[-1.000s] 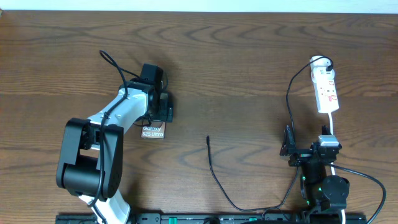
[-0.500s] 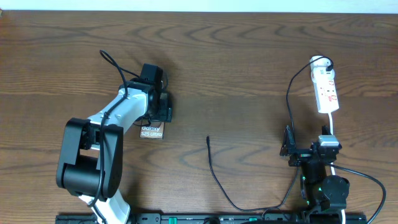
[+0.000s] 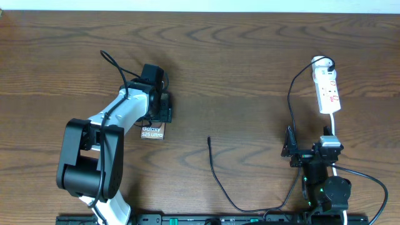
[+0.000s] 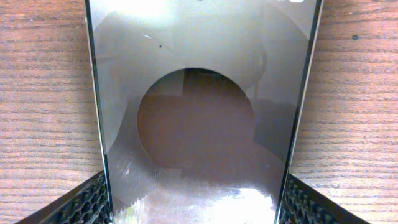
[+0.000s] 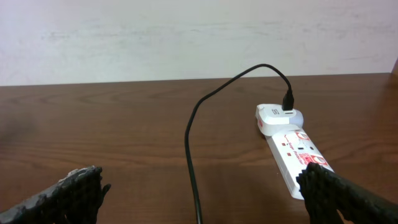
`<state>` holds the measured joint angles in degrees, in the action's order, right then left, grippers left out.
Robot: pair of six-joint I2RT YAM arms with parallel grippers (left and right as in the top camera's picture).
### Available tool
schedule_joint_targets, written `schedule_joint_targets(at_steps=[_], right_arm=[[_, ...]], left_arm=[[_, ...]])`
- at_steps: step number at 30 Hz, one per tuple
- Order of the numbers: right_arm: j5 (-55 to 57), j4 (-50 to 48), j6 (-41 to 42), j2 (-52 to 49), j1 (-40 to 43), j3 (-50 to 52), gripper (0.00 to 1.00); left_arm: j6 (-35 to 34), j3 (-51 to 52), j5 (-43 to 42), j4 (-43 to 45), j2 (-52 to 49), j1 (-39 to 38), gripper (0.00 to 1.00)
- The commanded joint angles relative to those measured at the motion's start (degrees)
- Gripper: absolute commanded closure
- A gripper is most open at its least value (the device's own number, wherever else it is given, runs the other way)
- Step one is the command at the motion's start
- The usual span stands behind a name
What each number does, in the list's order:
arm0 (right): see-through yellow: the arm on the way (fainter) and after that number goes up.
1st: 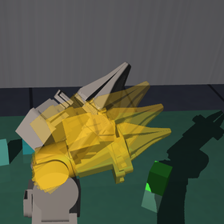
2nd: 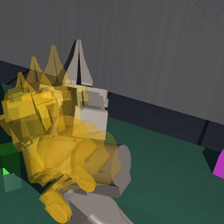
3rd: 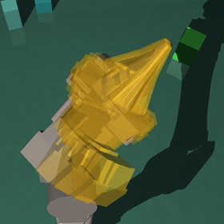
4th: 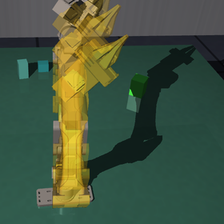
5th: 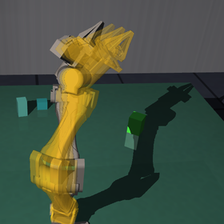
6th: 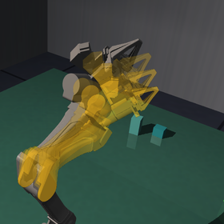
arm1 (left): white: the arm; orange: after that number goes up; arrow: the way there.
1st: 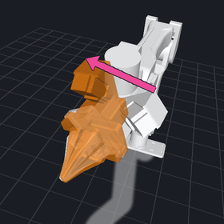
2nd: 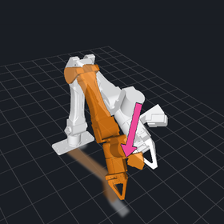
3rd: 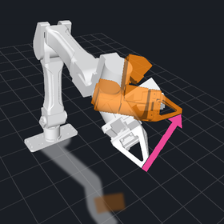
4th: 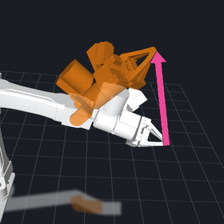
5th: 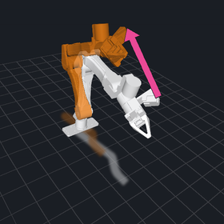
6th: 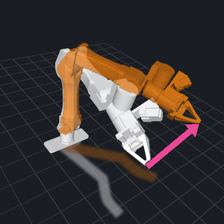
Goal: Plug charger to phone and switch on socket
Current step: 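Close the left gripper on the phone box edges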
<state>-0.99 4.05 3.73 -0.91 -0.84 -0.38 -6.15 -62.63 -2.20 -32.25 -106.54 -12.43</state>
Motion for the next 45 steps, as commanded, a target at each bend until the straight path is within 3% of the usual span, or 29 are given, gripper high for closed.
schedule_joint_targets(at_steps=[1,22,26,34,41,45], right_arm=[[0.4,0.3,0.5,0.2,0.1,0.1,0.01],[0.4,0.2,0.5,0.2,0.1,0.1,0.01],[0.4,0.3,0.5,0.2,0.1,0.1,0.01],[0.4,0.3,0.5,0.2,0.1,0.1,0.01],[0.4,0.2,0.5,0.2,0.1,0.1,0.01],[0.4,0.3,0.5,0.2,0.1,0.1,0.01]], left_arm=[[0.1,1.5,-0.5,0.0,-1.0,0.1,0.26],[0.1,1.5,-0.5,0.0,-1.0,0.1,0.38],[0.1,1.4,-0.5,0.0,-1.0,0.1,0.47],[0.5,1.4,-0.5,0.0,-1.0,0.1,0.75],[0.5,0.7,-0.5,-0.6,-0.8,0.1,0.89],[0.5,-0.1,-0.5,-0.9,0.0,0.1,0.89]])
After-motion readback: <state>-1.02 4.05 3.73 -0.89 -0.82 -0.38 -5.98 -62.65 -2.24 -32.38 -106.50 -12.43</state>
